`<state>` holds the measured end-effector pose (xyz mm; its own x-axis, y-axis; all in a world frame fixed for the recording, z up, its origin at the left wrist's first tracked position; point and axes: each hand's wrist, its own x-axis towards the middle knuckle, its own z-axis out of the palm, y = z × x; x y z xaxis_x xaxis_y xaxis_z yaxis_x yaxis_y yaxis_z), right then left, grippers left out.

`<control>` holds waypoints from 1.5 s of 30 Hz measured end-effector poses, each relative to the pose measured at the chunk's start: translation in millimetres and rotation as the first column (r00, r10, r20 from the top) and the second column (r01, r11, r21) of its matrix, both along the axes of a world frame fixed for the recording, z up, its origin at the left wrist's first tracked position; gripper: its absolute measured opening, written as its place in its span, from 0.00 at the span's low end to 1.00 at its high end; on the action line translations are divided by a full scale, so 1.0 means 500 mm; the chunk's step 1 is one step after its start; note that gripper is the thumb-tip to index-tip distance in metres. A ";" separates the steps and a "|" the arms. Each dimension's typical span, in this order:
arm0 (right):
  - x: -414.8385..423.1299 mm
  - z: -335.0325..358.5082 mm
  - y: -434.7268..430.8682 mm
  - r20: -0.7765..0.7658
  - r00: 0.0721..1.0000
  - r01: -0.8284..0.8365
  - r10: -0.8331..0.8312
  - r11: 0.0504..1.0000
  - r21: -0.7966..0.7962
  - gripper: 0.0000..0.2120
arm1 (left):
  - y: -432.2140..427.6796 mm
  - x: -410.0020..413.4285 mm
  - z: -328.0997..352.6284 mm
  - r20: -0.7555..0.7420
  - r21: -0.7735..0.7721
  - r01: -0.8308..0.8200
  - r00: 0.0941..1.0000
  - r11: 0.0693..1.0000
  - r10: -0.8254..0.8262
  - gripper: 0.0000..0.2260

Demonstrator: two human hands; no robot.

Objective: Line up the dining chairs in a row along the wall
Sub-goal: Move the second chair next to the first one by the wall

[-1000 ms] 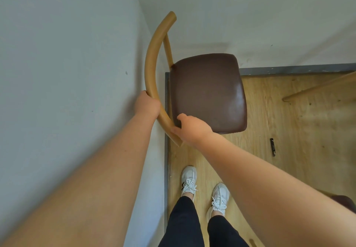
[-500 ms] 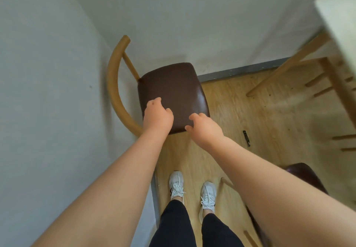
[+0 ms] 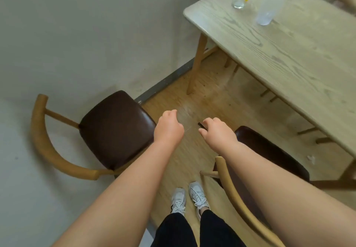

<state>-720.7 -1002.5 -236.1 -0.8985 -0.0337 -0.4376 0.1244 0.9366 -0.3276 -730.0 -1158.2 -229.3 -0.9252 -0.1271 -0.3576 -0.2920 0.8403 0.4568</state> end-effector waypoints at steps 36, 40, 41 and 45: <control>0.605 -0.031 0.599 0.161 0.953 0.254 -0.255 0.967 0.030 0.29 | 0.555 0.528 -0.062 0.099 -0.169 0.544 0.839 0.822 -0.535 0.19; 0.632 -0.036 0.596 0.172 0.957 0.233 -0.234 0.972 0.028 0.30 | 0.534 0.566 -0.076 0.132 -0.170 0.530 0.848 0.831 -0.514 0.17; 0.638 -0.038 0.595 0.179 0.955 0.235 -0.237 0.971 0.035 0.30 | 0.531 0.571 -0.079 0.139 -0.165 0.537 0.843 0.828 -0.519 0.18; 0.661 -0.051 0.581 0.218 0.949 0.221 -0.229 0.973 0.061 0.30 | 0.517 0.590 -0.097 0.103 -0.154 0.525 0.851 0.837 -0.515 0.17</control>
<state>-390.1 -711.8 -261.6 -0.7606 0.1773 -0.6246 0.3991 0.8864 -0.2344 -435.3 -899.7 -277.9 -0.8516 0.3041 -0.4270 0.1898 0.9382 0.2896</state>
